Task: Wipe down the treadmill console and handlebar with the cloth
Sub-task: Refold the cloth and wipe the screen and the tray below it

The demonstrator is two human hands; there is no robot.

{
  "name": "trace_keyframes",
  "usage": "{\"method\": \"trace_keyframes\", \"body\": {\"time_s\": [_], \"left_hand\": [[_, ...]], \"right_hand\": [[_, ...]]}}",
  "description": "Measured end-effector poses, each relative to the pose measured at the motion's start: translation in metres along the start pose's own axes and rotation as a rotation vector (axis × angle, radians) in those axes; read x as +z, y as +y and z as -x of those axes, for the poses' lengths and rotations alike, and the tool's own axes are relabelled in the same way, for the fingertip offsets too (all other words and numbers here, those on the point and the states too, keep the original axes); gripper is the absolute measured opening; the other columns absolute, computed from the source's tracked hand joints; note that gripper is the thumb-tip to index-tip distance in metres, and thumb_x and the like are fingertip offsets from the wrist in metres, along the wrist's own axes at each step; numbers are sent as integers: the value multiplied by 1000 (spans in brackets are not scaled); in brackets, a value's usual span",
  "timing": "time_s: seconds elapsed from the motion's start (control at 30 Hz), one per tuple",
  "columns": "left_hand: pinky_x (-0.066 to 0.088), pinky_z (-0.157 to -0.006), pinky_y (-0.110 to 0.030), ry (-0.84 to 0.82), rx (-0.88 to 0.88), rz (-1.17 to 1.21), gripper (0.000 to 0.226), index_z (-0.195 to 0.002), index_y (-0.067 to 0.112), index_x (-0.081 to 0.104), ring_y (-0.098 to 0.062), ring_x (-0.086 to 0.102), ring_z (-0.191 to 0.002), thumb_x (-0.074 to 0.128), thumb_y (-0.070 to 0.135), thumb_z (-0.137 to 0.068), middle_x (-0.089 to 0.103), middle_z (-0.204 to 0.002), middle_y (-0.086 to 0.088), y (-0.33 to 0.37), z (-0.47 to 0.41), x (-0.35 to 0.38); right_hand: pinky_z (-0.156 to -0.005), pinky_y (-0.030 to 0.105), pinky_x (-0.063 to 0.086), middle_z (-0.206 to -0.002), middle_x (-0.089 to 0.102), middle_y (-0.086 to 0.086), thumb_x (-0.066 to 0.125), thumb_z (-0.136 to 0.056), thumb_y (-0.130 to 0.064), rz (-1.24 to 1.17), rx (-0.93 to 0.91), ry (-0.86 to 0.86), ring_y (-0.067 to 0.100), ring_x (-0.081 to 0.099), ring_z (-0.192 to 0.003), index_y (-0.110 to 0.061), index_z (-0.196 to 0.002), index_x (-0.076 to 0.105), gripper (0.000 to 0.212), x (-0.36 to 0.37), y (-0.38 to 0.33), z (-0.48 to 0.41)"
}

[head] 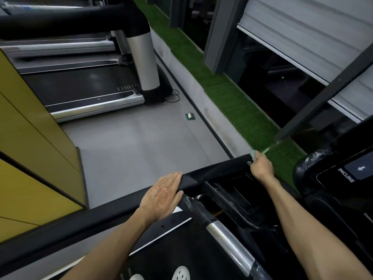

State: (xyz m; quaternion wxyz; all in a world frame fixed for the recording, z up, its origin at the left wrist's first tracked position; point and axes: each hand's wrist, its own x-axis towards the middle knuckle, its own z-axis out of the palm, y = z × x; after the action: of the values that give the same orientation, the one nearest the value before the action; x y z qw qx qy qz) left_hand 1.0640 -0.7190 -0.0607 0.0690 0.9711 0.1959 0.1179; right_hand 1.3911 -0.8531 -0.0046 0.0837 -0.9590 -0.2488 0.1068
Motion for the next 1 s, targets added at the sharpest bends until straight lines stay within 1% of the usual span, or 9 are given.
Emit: {"method": "trace_keyframes", "body": {"time_s": [0.13, 0.23, 0.3, 0.43, 0.6, 0.73, 0.87, 0.93, 1.0], "left_hand": [[43, -107, -37, 1, 0, -16, 58, -138, 0, 52, -22, 58, -125, 32, 38, -99, 59, -136, -11, 1, 0, -1], [38, -110, -32, -1, 15, -27, 59, -136, -1, 53, -22, 59, -123, 32, 38, -98, 60, -135, -12, 1, 0, -1], [31, -110, -30, 2, 17, -34, 59, -134, -3, 54, -24, 61, -120, 32, 38, -98, 61, -132, -14, 0, 0, -2], [24, -111, -33, -27, 12, -42, 62, -136, -2, 52, -24, 60, -121, 22, 41, -103, 60, -134, -14, -1, 0, -2], [21, -112, -33, -26, -6, -29, 59, -137, -1, 52, -23, 59, -123, 31, 39, -100, 60, -135, -13, 0, 1, -1], [23, -112, -32, 6, 3, -30, 59, -137, -1, 53, -23, 59, -123, 31, 39, -99, 60, -135, -12, -1, 0, -1], [45, -106, -34, 19, 1, -6, 59, -136, -1, 53, -23, 60, -122, 32, 39, -99, 61, -134, -12, 0, 0, -1], [47, -103, -37, 21, 0, 6, 59, -136, -1, 53, -23, 60, -122, 32, 39, -99, 61, -134, -12, 0, 0, -1], [45, -105, -34, 26, 5, -4, 59, -136, -1, 53, -22, 60, -121, 32, 39, -98, 61, -133, -12, 0, 0, -1]], "right_hand": [[-102, 39, 40, -141, 46, 16, 42, -98, -6, -17, -334, -68, 37, 54, -119, -12, -136, 50, 39, 7, -33, 54], [-114, 22, 15, -156, 28, 9, 40, -99, -6, -34, -647, -184, 24, 30, -142, -17, -147, 37, 49, 29, -79, 106], [-118, 25, 14, -159, 23, 5, 38, -100, -7, -43, -738, -223, 19, 18, -147, -18, -149, 33, 50, 44, -97, 122], [-118, 31, 20, -159, 21, 3, 43, -94, -1, -21, -692, -269, 19, 20, -146, -20, -150, 30, 60, 36, -85, 109], [-109, 36, 30, -152, 32, 14, 41, -85, 10, 17, -290, -112, 33, 44, -131, -15, -145, 37, 65, -5, -30, 58], [-90, 42, 41, -130, 45, 22, 41, -84, 6, 38, -63, -70, 40, 47, -118, -4, -128, 43, 45, -16, -9, 26], [-96, 41, 40, -130, 43, 19, 45, -86, 5, 67, -240, -20, 38, 48, -117, -5, -131, 44, 46, -3, -37, 54], [-101, 37, 36, -136, 41, 19, 43, -87, 6, 6, -442, -66, 36, 46, -122, -5, -136, 43, 50, 8, -60, 90], [-110, 31, 26, -150, 30, 19, 41, -90, 5, -18, -623, -153, 31, 31, -139, -7, -145, 35, 56, 22, -84, 120]]}}
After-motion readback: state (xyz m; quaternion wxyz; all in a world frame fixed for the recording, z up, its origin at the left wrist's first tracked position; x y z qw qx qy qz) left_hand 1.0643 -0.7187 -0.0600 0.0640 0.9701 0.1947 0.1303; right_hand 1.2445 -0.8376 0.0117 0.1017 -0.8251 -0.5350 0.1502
